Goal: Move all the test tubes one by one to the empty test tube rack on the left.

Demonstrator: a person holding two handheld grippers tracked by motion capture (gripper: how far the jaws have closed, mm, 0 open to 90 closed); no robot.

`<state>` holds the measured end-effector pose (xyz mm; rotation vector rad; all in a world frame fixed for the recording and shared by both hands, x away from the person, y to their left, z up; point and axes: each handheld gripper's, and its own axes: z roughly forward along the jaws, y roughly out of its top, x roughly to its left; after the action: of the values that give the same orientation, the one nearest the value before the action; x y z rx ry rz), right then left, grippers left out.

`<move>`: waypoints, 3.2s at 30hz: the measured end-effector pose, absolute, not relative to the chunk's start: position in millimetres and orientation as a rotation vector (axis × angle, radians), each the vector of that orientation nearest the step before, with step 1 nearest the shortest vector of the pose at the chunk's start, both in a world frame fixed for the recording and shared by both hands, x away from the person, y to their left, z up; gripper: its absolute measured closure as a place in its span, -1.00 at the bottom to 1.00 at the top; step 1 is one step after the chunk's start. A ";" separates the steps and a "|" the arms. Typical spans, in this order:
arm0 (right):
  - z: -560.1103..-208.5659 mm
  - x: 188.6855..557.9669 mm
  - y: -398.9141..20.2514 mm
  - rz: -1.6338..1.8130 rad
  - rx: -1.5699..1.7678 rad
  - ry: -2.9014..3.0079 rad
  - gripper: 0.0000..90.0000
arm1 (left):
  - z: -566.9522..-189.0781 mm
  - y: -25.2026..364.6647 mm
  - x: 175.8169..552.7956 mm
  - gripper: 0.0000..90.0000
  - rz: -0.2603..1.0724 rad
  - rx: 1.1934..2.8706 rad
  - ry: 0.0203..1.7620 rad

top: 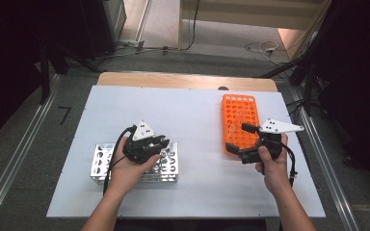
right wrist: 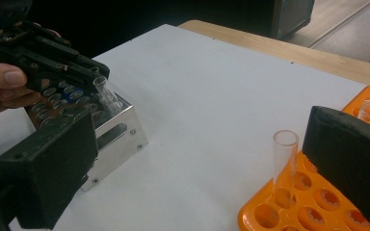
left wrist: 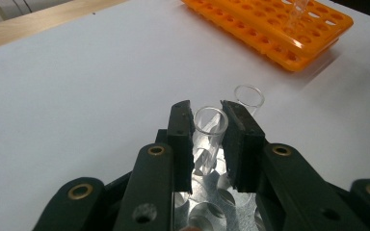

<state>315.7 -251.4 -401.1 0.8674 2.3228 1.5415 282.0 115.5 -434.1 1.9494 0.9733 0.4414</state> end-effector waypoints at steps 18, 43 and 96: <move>-397.2 322.1 -264.6 1.533 0.899 2.282 -1.00 | -417.6 131.6 276.3 -0.15 0.417 1.815 0.968; -419.5 386.2 -302.7 1.464 1.140 2.147 -0.75 | -406.8 133.4 265.5 -1.00 0.337 1.717 0.861; -456.6 437.6 -291.7 1.187 1.148 2.208 0.65 | -415.0 126.7 267.5 -1.00 0.305 1.762 0.866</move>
<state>437.6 -291.7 -456.6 1.1476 2.2085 1.1865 267.5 126.7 -415.0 1.7621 0.8659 0.3050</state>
